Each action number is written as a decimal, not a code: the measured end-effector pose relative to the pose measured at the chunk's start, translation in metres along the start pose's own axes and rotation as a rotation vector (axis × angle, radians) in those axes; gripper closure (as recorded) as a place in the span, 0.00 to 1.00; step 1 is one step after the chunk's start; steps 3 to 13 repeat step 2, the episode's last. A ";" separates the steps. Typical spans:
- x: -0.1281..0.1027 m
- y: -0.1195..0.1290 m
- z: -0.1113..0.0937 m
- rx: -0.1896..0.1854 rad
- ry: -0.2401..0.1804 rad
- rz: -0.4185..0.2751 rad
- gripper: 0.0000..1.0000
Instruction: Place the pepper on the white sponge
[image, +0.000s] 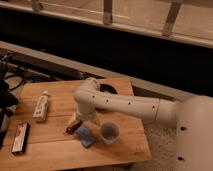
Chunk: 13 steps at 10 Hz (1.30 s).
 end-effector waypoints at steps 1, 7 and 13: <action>0.001 -0.001 0.000 0.002 -0.001 0.000 0.07; 0.002 -0.002 0.000 0.004 -0.001 -0.001 0.07; 0.002 -0.002 0.000 0.004 -0.001 -0.001 0.07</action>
